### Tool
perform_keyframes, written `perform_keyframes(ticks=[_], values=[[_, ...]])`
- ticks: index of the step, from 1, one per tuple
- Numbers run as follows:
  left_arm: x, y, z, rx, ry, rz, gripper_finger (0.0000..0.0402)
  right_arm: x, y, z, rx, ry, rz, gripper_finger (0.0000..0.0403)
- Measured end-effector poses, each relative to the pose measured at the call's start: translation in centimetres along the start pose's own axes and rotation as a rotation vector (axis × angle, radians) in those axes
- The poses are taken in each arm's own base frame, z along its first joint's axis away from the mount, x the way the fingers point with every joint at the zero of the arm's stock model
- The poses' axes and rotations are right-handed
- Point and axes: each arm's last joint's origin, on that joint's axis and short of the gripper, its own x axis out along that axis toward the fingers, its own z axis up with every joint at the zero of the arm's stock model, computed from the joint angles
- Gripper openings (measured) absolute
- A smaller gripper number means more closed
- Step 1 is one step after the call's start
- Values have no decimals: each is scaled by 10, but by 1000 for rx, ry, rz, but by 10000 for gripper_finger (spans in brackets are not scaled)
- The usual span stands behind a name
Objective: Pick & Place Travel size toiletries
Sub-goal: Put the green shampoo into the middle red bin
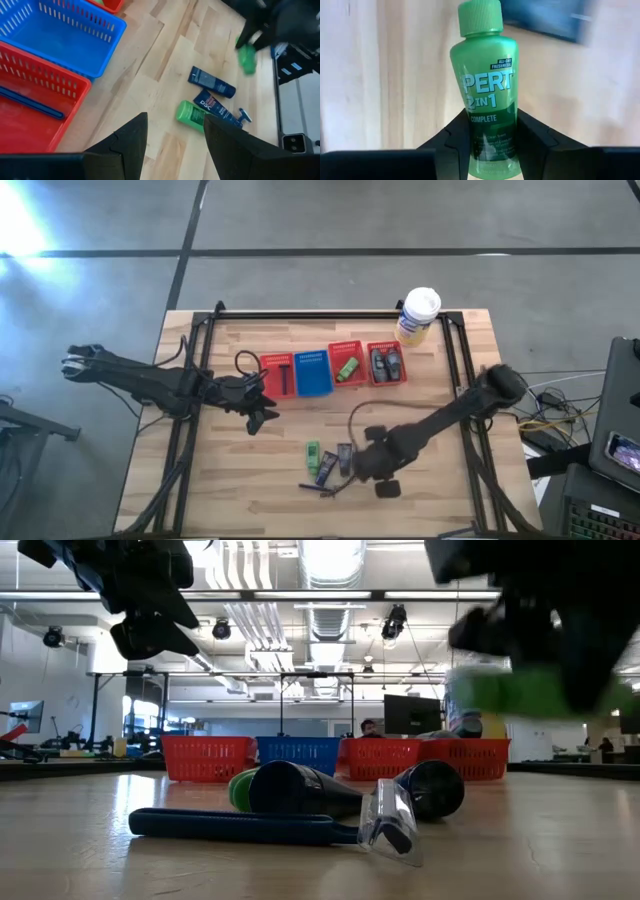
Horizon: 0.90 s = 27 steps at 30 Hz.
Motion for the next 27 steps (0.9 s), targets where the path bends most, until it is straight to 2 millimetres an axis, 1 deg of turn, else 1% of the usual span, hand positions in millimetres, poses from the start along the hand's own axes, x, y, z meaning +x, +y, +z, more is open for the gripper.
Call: perform_keyframes(ticks=[1,3,5,6,8,9,11,14,16,18,20,22,24,27], values=[[0,0,0,4,-3,4,197,-12,-6,-2,72,-24,-15,106],[0,0,1,6,-17,19,197,-34,-23,-4,274,-89,-48,109],[0,1,1,6,-31,37,197,-53,-49,-4,549,-190,-83,119],[0,1,1,6,-39,45,197,-59,-66,-4,713,-238,-95,122],[0,2,2,6,-50,60,197,-62,-103,-5,995,-318,-78,126],[0,2,2,6,-57,64,197,-61,-122,-4,1095,-366,-64,126],[0,2,2,5,-67,72,197,-58,-156,-6,1229,-465,-43,128],[0,2,3,5,-69,74,197,-54,-198,-10,1345,-553,-9,129],[0,1,3,3,-73,71,197,-47,-219,-14,1376,-552,-31,132],[0,1,3,2,-75,69,197,-44,-234,-14,1400,-565,-11,138],[0,1,3,2,-75,69,197,-44,-245,-13,1393,-578,21,150],[0,1,3,3,-73,66,197,-40,-251,-11,1389,-564,4,166],[0,0,3,29,-54,43,197,-38,-255,-5,1361,-554,-8,187],[2,-1,1,88,-18,7,197,-40,-257,3,1323,-548,-33,219]])
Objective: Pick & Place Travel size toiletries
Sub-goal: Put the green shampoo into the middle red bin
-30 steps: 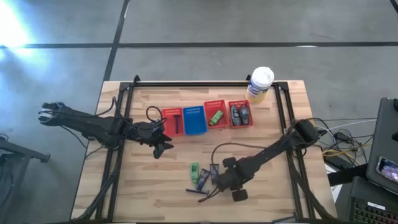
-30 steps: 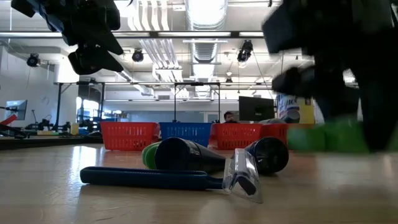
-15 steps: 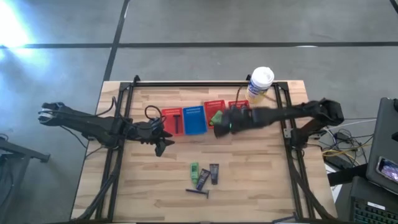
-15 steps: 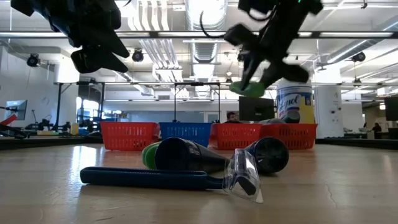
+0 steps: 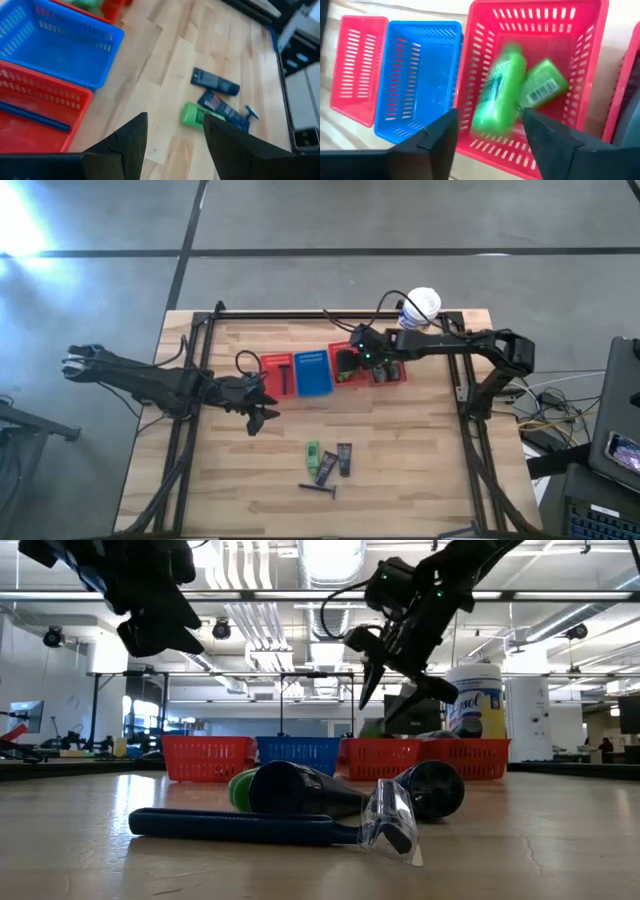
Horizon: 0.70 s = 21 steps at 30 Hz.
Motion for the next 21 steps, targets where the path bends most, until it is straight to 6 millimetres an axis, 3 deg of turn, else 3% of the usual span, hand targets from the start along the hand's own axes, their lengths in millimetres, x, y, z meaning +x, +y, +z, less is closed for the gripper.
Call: perform_keyframes(ticks=[5,10,17,21], values=[[6,0,-2,24,34,-7,197,1,1,1,-53,1,-107,271],[22,-6,-6,120,97,-99,197,-23,16,-9,-174,27,-87,309],[66,-20,-17,587,112,-283,197,-72,33,-69,-416,145,-57,342],[90,-34,-15,787,140,-364,197,-95,30,-106,-417,227,-103,355]])
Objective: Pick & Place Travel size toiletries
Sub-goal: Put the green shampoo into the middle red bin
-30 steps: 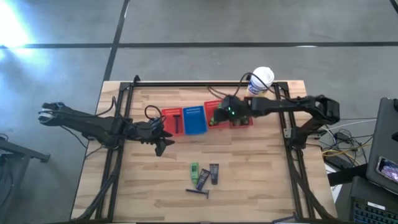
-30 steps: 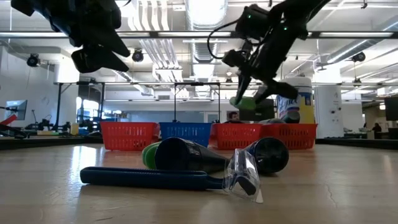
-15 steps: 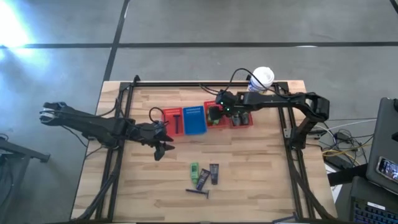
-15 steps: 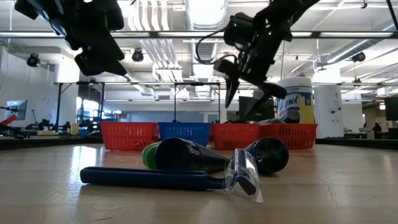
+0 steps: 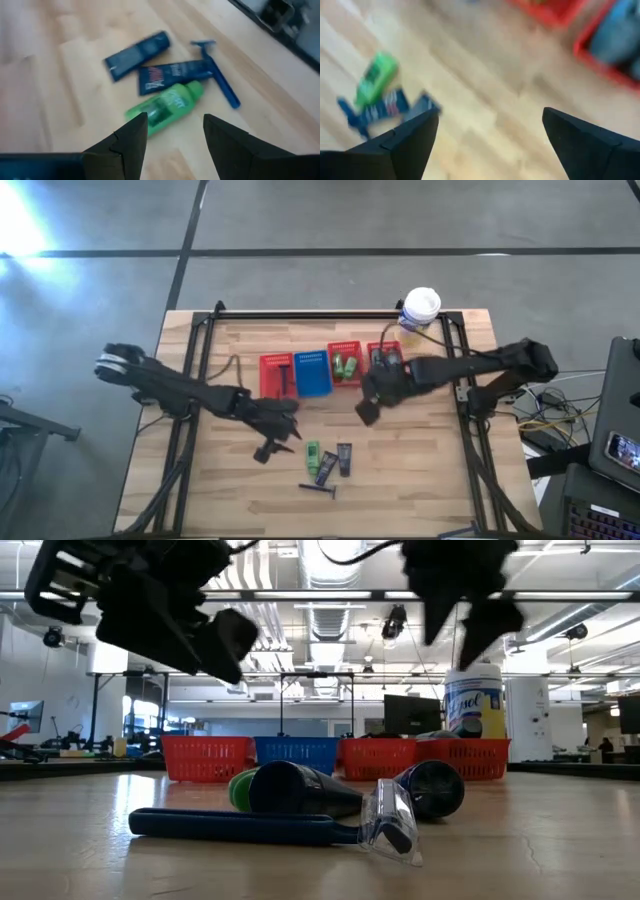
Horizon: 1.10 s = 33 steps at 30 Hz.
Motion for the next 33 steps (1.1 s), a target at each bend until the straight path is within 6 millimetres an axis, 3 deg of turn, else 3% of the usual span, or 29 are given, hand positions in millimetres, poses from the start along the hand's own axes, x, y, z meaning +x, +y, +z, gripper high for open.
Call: perform_keyframes(ticks=[6,10,15,25,33], values=[[36,-2,17,350,194,-154,197,-16,9,-43,13,64,-19,363],[54,7,25,496,319,-147,197,-23,11,-58,22,74,-15,364],[69,18,41,609,325,-113,197,-27,11,-69,1,68,-33,364],[96,23,42,662,459,-172,197,-29,15,-78,-64,44,-29,364],[111,25,28,624,509,-196,197,-29,15,-78,-83,32,-29,364]])
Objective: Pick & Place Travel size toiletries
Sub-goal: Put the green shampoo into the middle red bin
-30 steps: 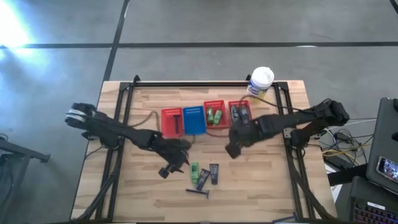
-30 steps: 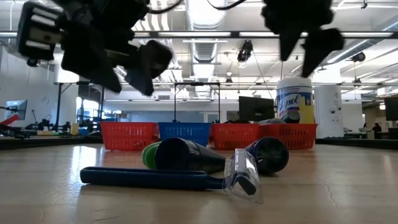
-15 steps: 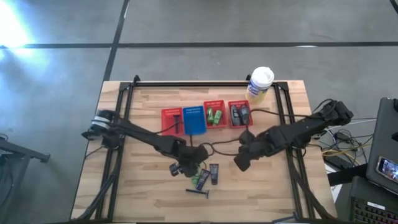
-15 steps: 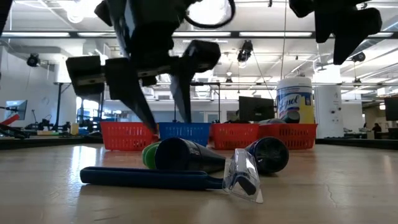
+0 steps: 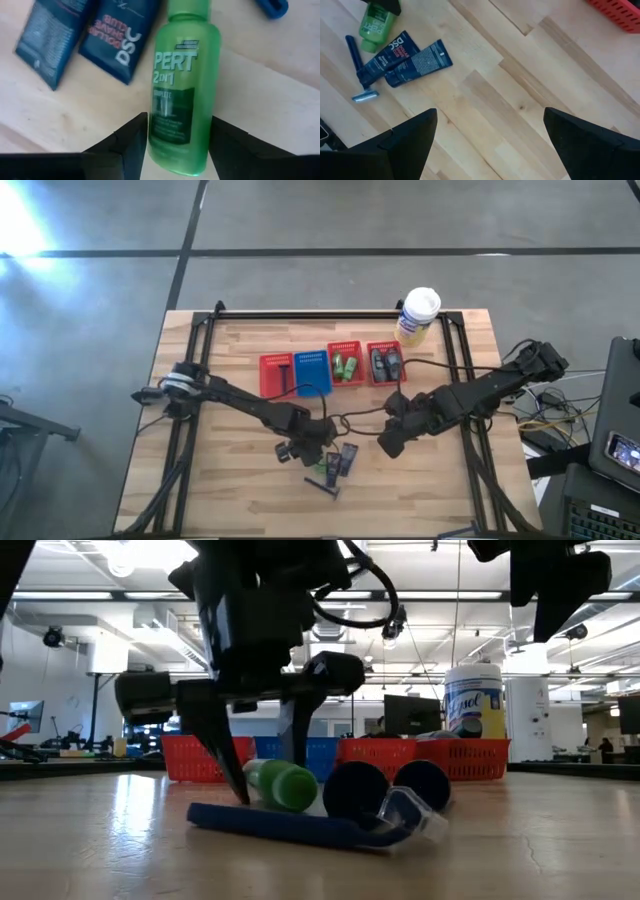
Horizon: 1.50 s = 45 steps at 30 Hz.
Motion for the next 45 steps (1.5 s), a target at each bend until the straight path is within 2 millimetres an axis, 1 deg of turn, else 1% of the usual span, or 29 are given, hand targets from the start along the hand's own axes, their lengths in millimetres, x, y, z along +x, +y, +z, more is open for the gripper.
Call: perform_keyframes(ticks=[5,12,14,16,18,21,23,25,27,29,32,36,38,39,41,45], values=[[0,-1,-2,-86,10,-10,190,0,0,0,-8,0,1,364],[-14,-3,-6,-213,26,-18,127,0,1,1,-13,-6,17,364],[-20,-3,-5,-255,26,-14,124,-1,2,1,3,-11,32,364],[-29,-4,-5,-329,34,3,124,-3,5,2,15,-25,69,364],[-44,-4,-6,-433,26,24,124,-7,8,5,24,-52,130,364],[-74,-4,-5,-602,-36,84,120,-11,14,8,40,-90,211,364],[-98,-4,-5,-710,-108,186,118,-11,17,14,80,-122,267,364],[-121,-6,-4,-807,-200,325,117,-8,18,23,142,-143,311,364],[-140,-8,-6,-891,-284,473,113,-5,20,33,187,-183,380,364],[-152,-12,-9,-951,-360,584,112,-5,23,43,210,-267,436,364],[-160,-19,-18,-1028,-410,633,112,-12,26,55,240,-376,511,363],[-156,-25,-27,-1103,-390,664,109,-16,19,66,386,-382,544,364],[-153,-26,-29,-1111,-373,684,108,-16,17,69,419,-386,543,363],[-152,-27,-29,-1109,-379,681,108,-16,17,69,394,-400,539,363],[-150,-26,-27,-1094,-434,621,108,-18,21,71,259,-461,526,364],[-152,-22,-24,-1051,-597,400,108,-18,27,70,-134,-548,423,364]])
